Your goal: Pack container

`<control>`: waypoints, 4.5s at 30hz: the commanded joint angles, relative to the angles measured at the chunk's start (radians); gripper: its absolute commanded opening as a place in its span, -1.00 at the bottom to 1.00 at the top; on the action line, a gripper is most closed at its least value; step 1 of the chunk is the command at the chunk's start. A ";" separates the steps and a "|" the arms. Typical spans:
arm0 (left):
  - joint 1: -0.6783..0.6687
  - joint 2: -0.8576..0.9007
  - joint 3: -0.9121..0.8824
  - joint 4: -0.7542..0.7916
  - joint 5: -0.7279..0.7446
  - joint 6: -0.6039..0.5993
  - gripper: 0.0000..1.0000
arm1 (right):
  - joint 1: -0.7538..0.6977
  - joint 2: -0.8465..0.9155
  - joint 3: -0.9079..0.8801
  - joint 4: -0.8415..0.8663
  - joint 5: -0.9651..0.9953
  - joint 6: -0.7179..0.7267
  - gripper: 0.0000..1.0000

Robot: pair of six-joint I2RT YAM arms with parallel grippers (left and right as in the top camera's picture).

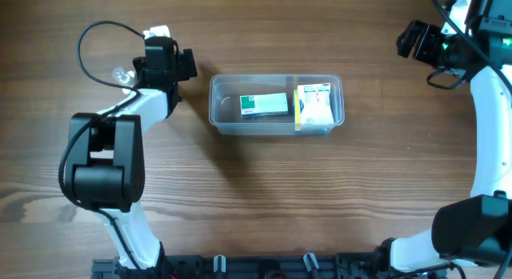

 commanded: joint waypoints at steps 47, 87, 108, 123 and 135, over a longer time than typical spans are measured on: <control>-0.056 -0.033 0.671 -0.830 0.085 -0.035 0.99 | 0.003 0.001 0.005 0.000 0.006 0.013 0.99; 0.042 0.243 0.769 -0.995 0.177 -0.064 0.91 | 0.003 0.001 0.005 0.000 0.006 0.013 0.99; 0.042 0.323 0.769 -1.006 0.129 -0.065 0.89 | 0.003 0.001 0.005 0.000 0.006 0.014 0.99; 0.042 0.340 0.766 -1.012 0.119 -0.065 0.82 | 0.003 0.001 0.005 0.000 0.006 0.013 1.00; 0.041 0.345 0.765 -1.028 0.122 -0.065 0.43 | 0.003 0.001 0.005 0.000 0.006 0.014 1.00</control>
